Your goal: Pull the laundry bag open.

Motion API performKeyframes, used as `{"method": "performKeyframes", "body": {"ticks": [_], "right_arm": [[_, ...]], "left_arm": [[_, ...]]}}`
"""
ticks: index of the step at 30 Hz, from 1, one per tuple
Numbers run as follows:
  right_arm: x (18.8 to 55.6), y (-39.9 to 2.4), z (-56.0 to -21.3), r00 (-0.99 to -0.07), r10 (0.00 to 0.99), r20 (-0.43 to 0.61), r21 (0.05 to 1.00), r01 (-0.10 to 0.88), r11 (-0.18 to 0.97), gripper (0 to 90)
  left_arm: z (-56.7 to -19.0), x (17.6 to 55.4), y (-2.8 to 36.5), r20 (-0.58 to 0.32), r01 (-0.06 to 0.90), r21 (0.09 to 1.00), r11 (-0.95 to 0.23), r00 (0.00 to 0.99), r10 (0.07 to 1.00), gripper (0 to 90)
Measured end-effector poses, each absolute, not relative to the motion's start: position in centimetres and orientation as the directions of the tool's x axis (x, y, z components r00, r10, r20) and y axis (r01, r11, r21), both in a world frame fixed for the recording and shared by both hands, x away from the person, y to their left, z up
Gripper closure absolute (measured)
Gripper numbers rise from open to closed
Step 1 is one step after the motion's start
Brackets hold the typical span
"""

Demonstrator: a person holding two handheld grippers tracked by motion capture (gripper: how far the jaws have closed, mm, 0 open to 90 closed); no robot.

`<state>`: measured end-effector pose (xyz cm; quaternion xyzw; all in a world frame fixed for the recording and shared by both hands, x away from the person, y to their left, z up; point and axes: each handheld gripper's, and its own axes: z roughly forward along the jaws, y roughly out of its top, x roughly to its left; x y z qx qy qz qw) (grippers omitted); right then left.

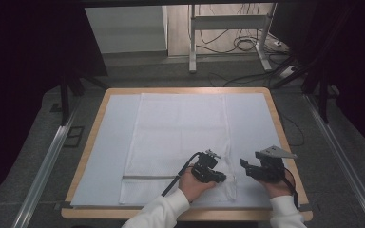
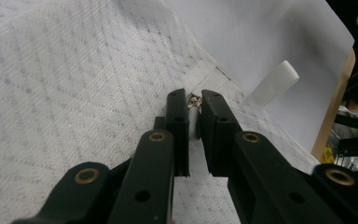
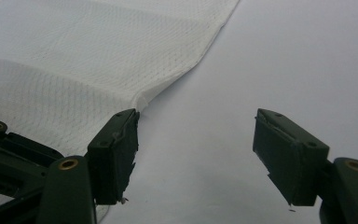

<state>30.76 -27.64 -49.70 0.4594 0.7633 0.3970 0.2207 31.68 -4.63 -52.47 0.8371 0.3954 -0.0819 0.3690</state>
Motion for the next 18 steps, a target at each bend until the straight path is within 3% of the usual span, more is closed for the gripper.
{"method": "performKeyframes", "body": {"ticks": [18], "right_arm": [[30.79, -27.68, -49.69, -0.479, 0.877, 0.025, 0.809, 0.525, 0.264, 30.2]], "left_arm": [[-52.45, 32.24, -4.34, -0.464, 0.731, 0.545, -0.410, 0.670, 0.579, 86.6]]}}
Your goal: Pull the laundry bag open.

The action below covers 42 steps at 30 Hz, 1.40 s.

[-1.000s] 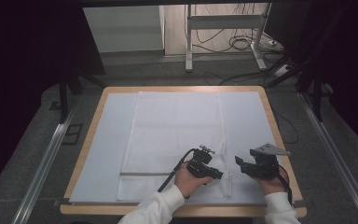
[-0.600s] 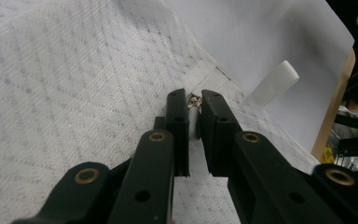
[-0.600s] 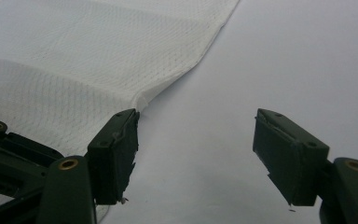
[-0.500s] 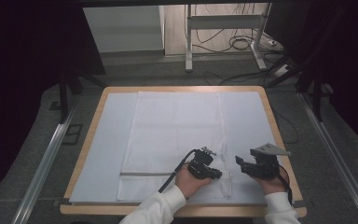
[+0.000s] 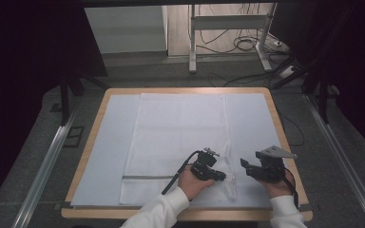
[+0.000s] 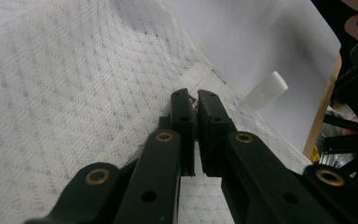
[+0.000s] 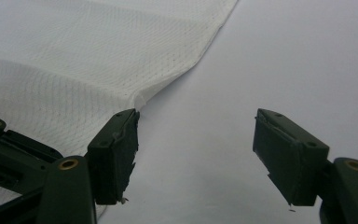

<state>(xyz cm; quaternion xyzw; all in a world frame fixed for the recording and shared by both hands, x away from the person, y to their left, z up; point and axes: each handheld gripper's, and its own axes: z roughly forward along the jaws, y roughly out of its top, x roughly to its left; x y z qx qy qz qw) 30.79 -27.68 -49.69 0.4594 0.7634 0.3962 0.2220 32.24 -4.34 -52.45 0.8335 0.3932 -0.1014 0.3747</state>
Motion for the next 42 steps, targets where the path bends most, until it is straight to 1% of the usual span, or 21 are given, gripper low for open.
{"method": "performKeyframes", "body": {"ticks": [13, 19, 23, 26, 32, 34, 35, 42], "right_arm": [[30.9, -27.3, -49.7, -0.505, 0.862, 0.048, 0.803, 0.532, 0.267, 30.1], [31.2, -27.2, -49.6, -0.498, 0.858, 0.125, 0.790, 0.573, 0.217, 29.5], [31.3, -27.4, -49.4, -0.484, 0.861, 0.154, 0.785, 0.590, 0.192, 29.1], [31.4, -27.5, -49.3, -0.476, 0.864, 0.164, 0.780, 0.599, 0.182, 29.2], [31.4, -27.4, -49.3, -0.476, 0.861, 0.182, 0.769, 0.614, 0.177, 29.2], [31.5, -27.4, -49.2, -0.472, 0.858, 0.203, 0.761, 0.627, 0.165, 29.1], [31.5, -27.3, -49.2, -0.471, 0.853, 0.225, 0.755, 0.638, 0.153, 29.2], [32.1, -26.6, -49.2, -0.472, 0.831, 0.296, 0.718, 0.683, 0.132, 30.9]], "left_arm": [[-52.3, 32.1, -4.2, -0.457, 0.720, 0.559, -0.412, 0.682, 0.571, 86.9], [-51.9, 31.9, -4.0, -0.439, 0.696, 0.585, -0.416, 0.703, 0.559, 86.8], [-51.4, 31.8, -3.7, -0.437, 0.690, 0.594, -0.414, 0.709, 0.553, 86.9], [-51.2, 31.7, -3.6, -0.435, 0.685, 0.601, -0.412, 0.713, 0.550, 86.9], [-50.9, 31.4, -3.5, -0.403, 0.664, 0.618, -0.421, 0.727, 0.556, 86.9], [-50.7, 31.3, -3.5, -0.380, 0.651, 0.628, -0.426, 0.735, 0.561, 86.9], [-50.7, 31.2, -3.5, -0.379, 0.650, 0.628, -0.428, 0.736, 0.560, 86.8], [-50.5, 31.2, -3.3, -0.381, 0.648, 0.633, -0.424, 0.737, 0.558, 86.9]]}}
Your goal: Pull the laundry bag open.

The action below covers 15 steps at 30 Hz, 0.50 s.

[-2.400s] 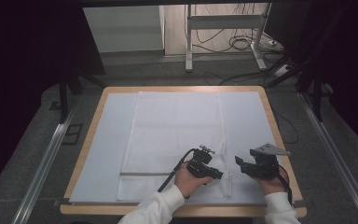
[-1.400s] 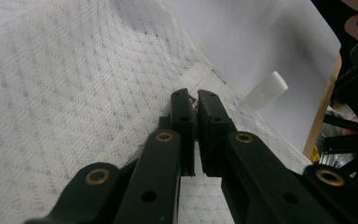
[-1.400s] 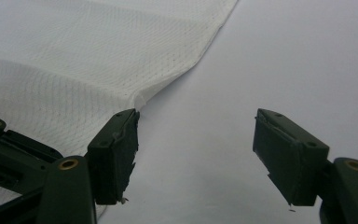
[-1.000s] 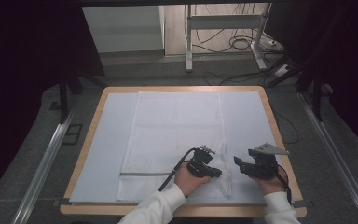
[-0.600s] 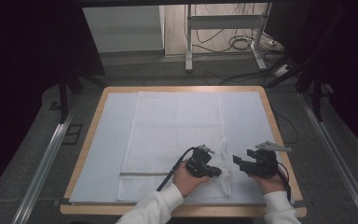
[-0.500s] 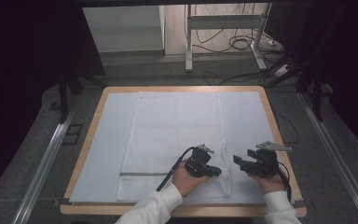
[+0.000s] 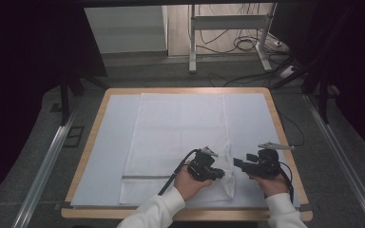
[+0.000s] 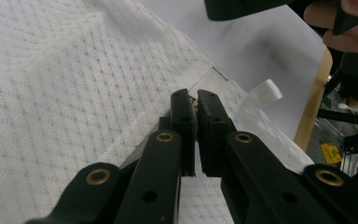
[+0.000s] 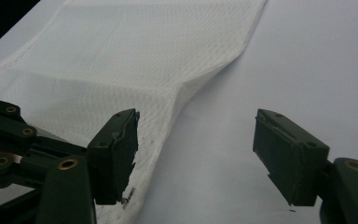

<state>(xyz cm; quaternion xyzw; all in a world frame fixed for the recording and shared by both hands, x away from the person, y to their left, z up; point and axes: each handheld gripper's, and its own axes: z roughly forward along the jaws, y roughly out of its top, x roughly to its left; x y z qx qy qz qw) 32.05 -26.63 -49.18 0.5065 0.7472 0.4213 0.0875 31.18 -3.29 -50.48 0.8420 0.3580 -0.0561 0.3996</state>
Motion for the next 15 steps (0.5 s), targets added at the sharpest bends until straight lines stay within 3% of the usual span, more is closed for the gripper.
{"method": "performKeyframes", "body": {"ticks": [6, 15], "right_arm": [[32.9, -25.9, -49.4, -0.454, 0.809, 0.373, 0.660, 0.743, 0.112, 33.6], [33.9, -24.5, -50.0, -0.446, 0.797, 0.408, 0.615, 0.779, 0.121, 35.8]], "left_arm": [[-50.2, 31.1, -3.1, -0.375, 0.640, 0.645, -0.417, 0.741, 0.557, 86.9], [-50.3, 31.0, -3.1, -0.378, 0.640, 0.645, -0.416, 0.742, 0.554, 86.9]]}}
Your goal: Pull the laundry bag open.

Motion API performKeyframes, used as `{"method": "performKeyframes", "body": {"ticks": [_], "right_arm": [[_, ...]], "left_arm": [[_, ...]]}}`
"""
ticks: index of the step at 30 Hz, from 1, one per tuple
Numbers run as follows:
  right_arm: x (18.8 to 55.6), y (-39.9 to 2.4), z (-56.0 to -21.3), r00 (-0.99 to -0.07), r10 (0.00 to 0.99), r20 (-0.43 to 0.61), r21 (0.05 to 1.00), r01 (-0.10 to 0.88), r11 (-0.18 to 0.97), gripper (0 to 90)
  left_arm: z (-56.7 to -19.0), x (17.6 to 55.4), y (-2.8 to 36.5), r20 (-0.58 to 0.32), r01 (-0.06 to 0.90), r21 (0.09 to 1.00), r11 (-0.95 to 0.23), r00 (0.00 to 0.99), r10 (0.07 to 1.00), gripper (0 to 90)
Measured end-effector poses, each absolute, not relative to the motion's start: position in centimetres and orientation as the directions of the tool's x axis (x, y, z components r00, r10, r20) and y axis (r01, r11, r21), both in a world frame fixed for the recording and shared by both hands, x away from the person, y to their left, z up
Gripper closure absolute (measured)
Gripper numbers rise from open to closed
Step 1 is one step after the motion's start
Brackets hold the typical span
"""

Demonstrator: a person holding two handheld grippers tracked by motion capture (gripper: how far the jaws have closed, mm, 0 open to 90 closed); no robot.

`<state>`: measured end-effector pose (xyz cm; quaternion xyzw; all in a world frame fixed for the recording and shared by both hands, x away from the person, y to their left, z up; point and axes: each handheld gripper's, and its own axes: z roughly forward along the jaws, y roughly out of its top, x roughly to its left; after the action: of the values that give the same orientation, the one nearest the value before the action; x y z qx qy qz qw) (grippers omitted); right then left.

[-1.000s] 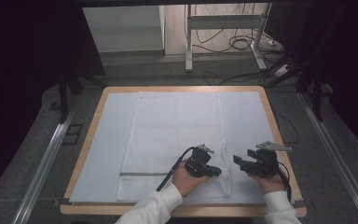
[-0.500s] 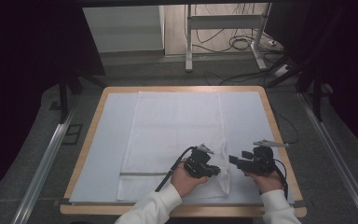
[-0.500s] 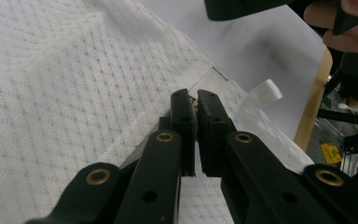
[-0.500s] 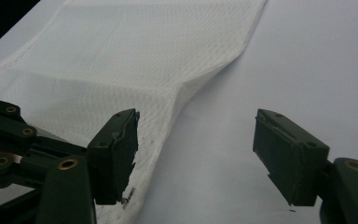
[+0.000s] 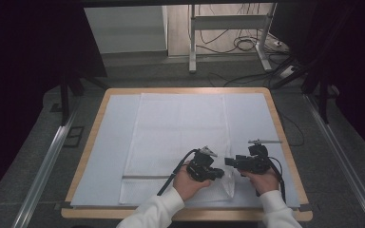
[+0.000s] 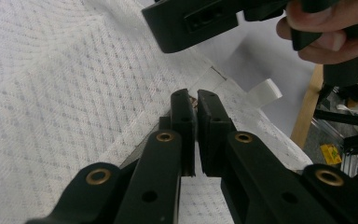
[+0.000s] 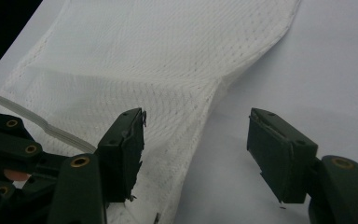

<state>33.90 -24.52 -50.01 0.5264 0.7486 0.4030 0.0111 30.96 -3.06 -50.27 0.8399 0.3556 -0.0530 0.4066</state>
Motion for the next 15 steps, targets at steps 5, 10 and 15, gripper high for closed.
{"method": "performKeyframes", "body": {"ticks": [5, 10, 15], "right_arm": [[34.2, -24.1, -50.4, -0.438, 0.794, 0.422, 0.596, 0.794, 0.121, 38.7], [34.6, -23.5, -50.7, -0.438, 0.780, 0.447, 0.583, 0.804, 0.118, 40.4], [34.9, -22.6, -51.0, -0.443, 0.774, 0.452, 0.567, 0.813, 0.134, 41.9]], "left_arm": [[-50.2, 30.9, -3.1, -0.380, 0.640, 0.646, -0.415, 0.742, 0.553, 86.9], [-50.2, 30.9, -3.0, -0.384, 0.641, 0.649, -0.409, 0.740, 0.552, 86.9], [-50.2, 30.9, -2.9, -0.383, 0.639, 0.652, -0.408, 0.742, 0.551, 86.9]]}}
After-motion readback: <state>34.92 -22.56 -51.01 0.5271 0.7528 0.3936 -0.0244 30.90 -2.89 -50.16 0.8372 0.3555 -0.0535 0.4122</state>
